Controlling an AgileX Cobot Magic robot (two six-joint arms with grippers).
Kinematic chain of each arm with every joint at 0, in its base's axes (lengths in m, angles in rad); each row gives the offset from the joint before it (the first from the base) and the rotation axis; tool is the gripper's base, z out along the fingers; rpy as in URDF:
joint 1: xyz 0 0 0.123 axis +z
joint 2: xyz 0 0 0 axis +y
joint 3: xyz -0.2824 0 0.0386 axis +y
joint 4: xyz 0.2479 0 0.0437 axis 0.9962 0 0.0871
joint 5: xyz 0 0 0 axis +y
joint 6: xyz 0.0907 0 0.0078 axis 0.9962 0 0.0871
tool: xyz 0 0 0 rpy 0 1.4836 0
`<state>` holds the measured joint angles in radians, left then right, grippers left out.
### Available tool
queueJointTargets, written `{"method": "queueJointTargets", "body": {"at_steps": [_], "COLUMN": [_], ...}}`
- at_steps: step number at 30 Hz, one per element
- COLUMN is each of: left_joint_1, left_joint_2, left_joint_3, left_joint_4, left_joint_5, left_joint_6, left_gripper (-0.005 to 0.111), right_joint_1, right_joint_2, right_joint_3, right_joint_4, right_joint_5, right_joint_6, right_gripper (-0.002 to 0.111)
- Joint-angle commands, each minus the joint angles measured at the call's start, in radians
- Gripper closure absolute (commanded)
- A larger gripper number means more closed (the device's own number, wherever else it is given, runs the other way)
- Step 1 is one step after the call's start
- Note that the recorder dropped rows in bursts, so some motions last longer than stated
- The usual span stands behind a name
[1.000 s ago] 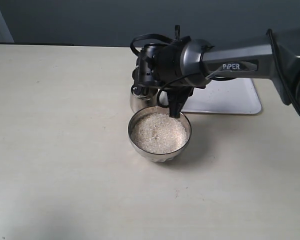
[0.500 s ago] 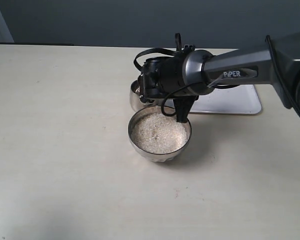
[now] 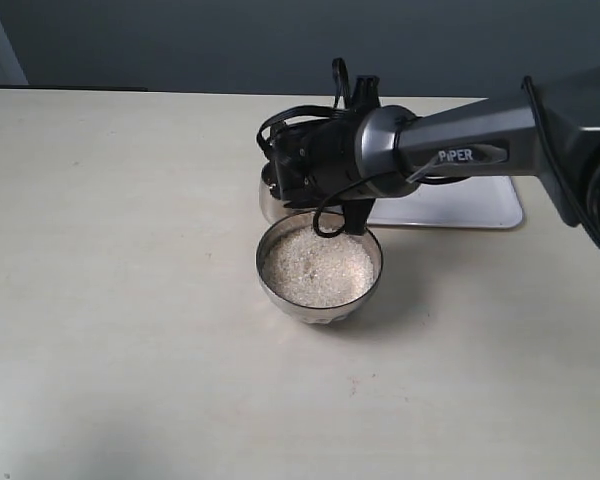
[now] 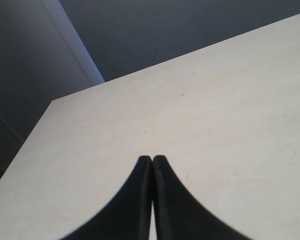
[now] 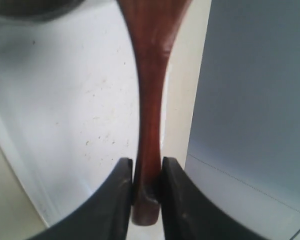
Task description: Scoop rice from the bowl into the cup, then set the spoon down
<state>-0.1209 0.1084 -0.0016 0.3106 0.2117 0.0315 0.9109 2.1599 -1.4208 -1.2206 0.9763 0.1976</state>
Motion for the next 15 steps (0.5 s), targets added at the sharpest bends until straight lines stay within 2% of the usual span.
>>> {"method": "queueJointTargets", "body": {"at_steps": [1,15], "left_joint_1": [-0.011,-0.011], "left_joint_2": [-0.003,-0.003], "left_joint_3": [0.002,0.002], "left_joint_4": [-0.002,-0.002], "left_joint_5": [-0.003,-0.003], "left_joint_6": [-0.003,-0.003], "left_gripper": [0.106,0.106], "right_joint_1": [0.010,0.011], "right_joint_2": [-0.014,-0.014], "right_joint_3": [0.005,0.009], "right_joint_4": [-0.025,-0.033], "right_joint_5": [0.004,0.022], "right_joint_6": [0.017,0.035], "right_gripper": [0.109,0.109]}}
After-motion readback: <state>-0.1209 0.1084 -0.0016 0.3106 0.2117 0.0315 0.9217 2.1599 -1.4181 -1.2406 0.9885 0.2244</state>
